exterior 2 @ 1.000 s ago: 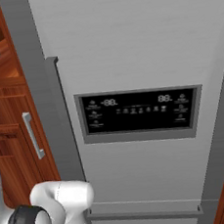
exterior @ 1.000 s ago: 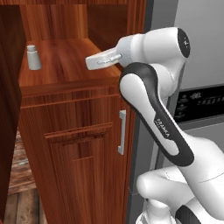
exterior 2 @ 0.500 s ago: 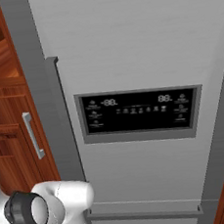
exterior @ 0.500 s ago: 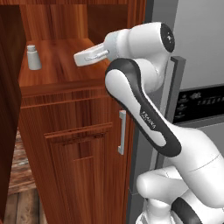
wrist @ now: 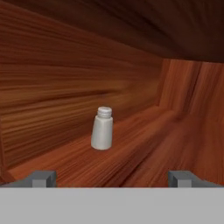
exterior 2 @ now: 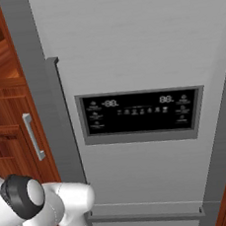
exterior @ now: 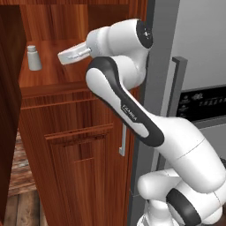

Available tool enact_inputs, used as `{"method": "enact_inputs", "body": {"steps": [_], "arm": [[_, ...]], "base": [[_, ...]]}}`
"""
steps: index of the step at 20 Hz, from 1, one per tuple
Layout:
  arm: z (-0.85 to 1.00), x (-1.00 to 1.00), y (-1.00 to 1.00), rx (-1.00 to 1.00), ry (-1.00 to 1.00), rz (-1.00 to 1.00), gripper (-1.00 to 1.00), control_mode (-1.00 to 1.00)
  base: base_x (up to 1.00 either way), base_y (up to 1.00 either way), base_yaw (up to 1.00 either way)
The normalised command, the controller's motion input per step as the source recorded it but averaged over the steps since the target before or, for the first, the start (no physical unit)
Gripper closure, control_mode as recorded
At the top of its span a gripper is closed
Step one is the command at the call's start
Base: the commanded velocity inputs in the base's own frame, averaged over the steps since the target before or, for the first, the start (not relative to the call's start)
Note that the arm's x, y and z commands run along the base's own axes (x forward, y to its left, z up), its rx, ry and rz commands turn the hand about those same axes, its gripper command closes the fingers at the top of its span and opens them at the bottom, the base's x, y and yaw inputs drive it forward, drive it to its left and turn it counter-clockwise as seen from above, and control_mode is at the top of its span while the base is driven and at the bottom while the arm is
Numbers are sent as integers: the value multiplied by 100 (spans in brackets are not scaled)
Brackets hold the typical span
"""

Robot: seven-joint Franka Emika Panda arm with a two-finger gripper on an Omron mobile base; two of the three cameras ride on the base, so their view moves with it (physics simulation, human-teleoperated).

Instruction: Collect the turmeric, ketchup, and shaker from the cabinet and place them next to the stove.

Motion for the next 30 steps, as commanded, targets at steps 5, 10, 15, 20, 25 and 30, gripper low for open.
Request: {"method": "enact_inputs", "body": {"steps": [5,10,15,20,25,30], "arm": [[0,31,30,0,0,0,-100,-100],[0,28,25,0,0,0,-100,-100],[0,17,30,0,0,0,-100,-100],[0,11,28,0,0,0,-100,-100],[0,2,10,0,0,0,-100,-100],[-2,9,0,1,0,0,-100,-100]], "base": [[0,0,0],[0,0,0],[0,0,0],[0,0,0],[0,0,0],[0,0,0]]}}
